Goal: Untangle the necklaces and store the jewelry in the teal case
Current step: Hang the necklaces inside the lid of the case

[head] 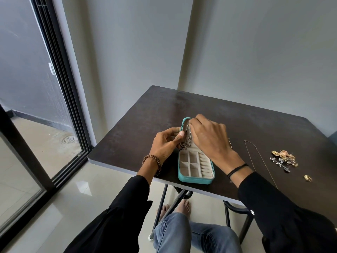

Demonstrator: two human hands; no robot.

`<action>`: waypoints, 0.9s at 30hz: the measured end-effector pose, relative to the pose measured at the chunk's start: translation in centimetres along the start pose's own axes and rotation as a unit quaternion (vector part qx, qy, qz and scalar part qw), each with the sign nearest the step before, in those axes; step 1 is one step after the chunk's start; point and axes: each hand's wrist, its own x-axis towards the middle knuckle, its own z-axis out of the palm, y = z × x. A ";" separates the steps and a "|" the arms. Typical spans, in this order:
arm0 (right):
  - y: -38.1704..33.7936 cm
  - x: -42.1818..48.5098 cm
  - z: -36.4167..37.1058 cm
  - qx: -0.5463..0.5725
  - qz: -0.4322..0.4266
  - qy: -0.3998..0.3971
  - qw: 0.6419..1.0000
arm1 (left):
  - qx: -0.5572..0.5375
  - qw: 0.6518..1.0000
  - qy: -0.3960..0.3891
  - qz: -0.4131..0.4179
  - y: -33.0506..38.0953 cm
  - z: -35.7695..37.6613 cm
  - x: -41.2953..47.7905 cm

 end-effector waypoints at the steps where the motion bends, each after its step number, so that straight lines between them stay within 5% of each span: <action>1: 0.0 0.1 0.1 -0.002 -0.003 -0.007 1.000 | -0.001 1.000 0.001 0.000 0.0 0.0 0.0; 27: -1.5 -1.0 -0.7 0.158 0.079 -0.052 0.983 | 0.001 1.000 0.015 0.011 -0.3 -0.3 0.1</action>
